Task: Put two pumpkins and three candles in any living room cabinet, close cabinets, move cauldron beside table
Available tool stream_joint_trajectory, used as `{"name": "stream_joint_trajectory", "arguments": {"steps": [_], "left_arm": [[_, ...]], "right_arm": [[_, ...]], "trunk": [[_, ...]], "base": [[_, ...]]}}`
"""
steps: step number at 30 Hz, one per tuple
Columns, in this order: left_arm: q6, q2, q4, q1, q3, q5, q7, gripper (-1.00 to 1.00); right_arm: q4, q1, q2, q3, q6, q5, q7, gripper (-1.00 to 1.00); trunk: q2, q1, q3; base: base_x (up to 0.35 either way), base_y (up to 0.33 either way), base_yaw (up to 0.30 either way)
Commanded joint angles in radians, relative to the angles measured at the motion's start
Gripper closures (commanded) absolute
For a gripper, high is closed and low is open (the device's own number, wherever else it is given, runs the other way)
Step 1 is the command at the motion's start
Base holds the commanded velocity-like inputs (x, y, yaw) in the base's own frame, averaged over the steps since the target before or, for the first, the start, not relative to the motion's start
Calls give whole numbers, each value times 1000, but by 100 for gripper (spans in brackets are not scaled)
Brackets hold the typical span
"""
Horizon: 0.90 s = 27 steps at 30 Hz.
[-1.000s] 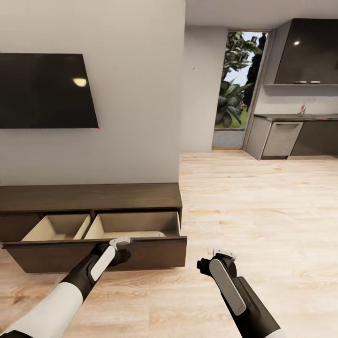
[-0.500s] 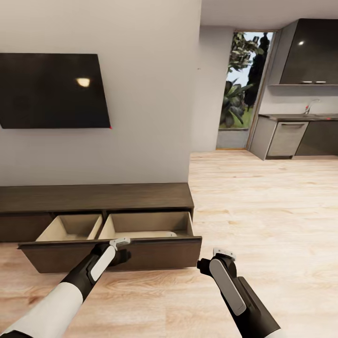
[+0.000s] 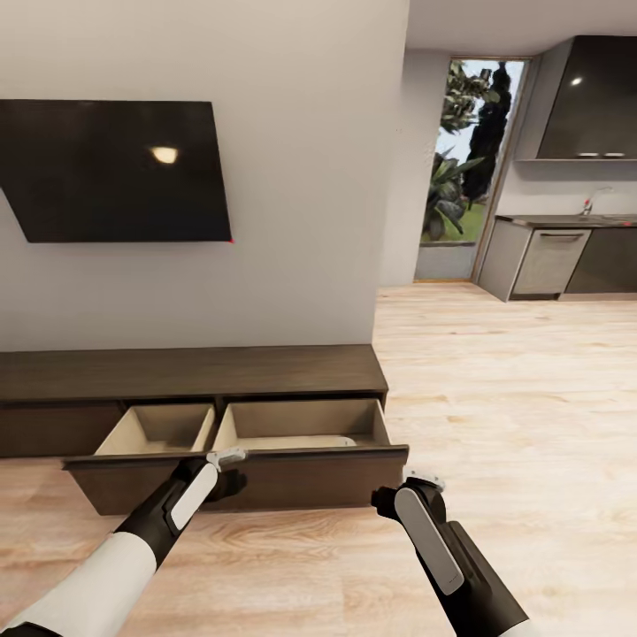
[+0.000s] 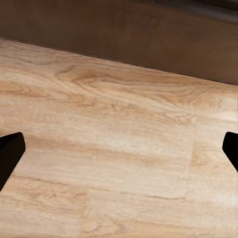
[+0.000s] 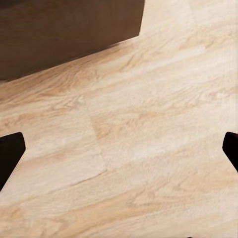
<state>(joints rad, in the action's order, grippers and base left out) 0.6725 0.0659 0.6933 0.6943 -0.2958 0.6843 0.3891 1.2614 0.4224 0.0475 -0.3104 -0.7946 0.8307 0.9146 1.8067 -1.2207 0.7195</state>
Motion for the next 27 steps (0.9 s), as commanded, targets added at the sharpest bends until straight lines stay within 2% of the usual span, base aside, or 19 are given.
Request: {"name": "stream_joint_trajectory", "arguments": {"steps": [1, 15, 27], "left_arm": [[1, 2, 2, 1, -7, 10, 9, -100], [1, 2, 2, 1, -13, 8, 10, -100], [-4, -2, 3, 1, -18, 7, 11, -100]], "right_arm": [[1, 1, 0, -1, -3, 8, 10, -100], [1, 1, 0, -1, -3, 8, 10, -100], [1, 1, 0, -1, -3, 8, 10, -100]], "trunk": [[1, 0, 1], [1, 0, 1], [1, 0, 1]], "base": [[0, 293, 0], [0, 262, 0], [0, 41, 0]]}}
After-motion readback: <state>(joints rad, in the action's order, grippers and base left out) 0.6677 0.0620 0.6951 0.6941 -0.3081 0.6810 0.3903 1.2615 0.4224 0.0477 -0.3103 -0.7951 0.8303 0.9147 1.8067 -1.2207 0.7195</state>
